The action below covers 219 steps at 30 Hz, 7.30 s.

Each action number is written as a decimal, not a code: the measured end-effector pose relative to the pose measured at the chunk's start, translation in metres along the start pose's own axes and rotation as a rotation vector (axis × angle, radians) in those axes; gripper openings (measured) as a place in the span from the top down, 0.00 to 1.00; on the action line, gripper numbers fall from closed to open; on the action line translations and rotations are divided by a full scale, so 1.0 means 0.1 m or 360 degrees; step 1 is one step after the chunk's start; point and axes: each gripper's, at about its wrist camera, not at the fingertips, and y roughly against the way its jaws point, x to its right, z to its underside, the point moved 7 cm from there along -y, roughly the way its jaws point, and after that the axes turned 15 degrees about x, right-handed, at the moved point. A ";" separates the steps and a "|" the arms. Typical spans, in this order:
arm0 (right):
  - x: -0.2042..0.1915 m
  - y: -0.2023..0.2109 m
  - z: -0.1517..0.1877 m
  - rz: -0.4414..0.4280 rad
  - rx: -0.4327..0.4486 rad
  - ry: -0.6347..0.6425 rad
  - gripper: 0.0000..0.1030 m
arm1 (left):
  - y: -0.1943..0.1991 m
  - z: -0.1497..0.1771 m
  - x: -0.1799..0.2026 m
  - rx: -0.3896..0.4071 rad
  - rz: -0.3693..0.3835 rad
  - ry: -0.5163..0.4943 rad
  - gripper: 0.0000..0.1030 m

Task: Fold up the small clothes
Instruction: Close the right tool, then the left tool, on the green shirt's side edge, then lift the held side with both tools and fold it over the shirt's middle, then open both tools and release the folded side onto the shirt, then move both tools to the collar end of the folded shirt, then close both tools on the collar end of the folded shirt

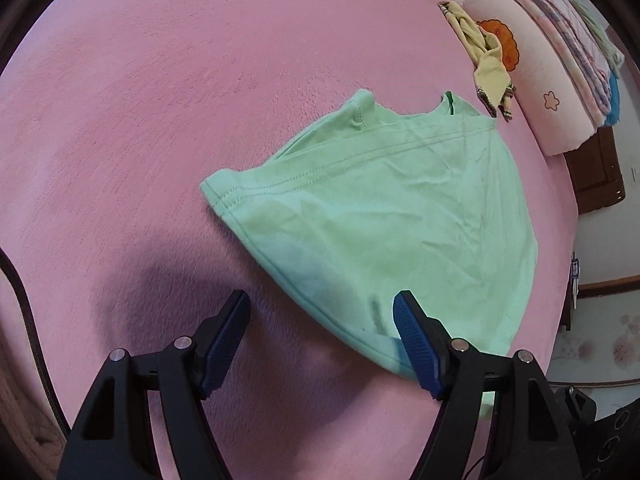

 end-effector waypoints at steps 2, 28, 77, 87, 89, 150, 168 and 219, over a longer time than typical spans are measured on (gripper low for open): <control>0.00 0.01 0.00 -0.0009 0.0006 -0.0010 0.93 | -0.04 -0.03 -0.02 -0.0015 -0.0017 0.0013 0.29; 0.44 0.14 -0.07 -0.0074 0.0046 -0.0240 0.93 | 0.03 -0.75 0.66 0.0176 -0.0112 -0.0019 0.95; 3.35 -0.27 1.16 -0.0132 -0.0218 -0.0957 0.87 | -2.41 -1.39 3.31 0.0035 -0.0316 -0.0140 0.88; 3.55 -0.23 1.29 0.0043 -0.0271 -0.0865 0.84 | -2.31 -1.41 3.58 0.0108 -0.0265 -0.0089 0.56; 3.60 -0.21 1.28 0.0067 -0.0271 -0.0852 0.84 | -2.28 -1.40 3.65 0.0120 -0.0241 -0.0082 0.53; 3.09 -0.17 1.26 -0.0452 -0.0479 -0.0135 0.90 | -0.63 1.46 2.83 0.0324 -0.0505 0.0065 0.38; 3.38 0.06 1.01 -0.0429 -0.0473 -0.0421 0.59 | 0.01 0.35 2.44 0.0582 -0.0566 0.0026 0.38; 3.18 -2.14 0.36 -0.0912 -0.0458 -0.0467 0.56 | -1.45 -0.65 2.10 0.0312 -0.0065 0.0114 0.37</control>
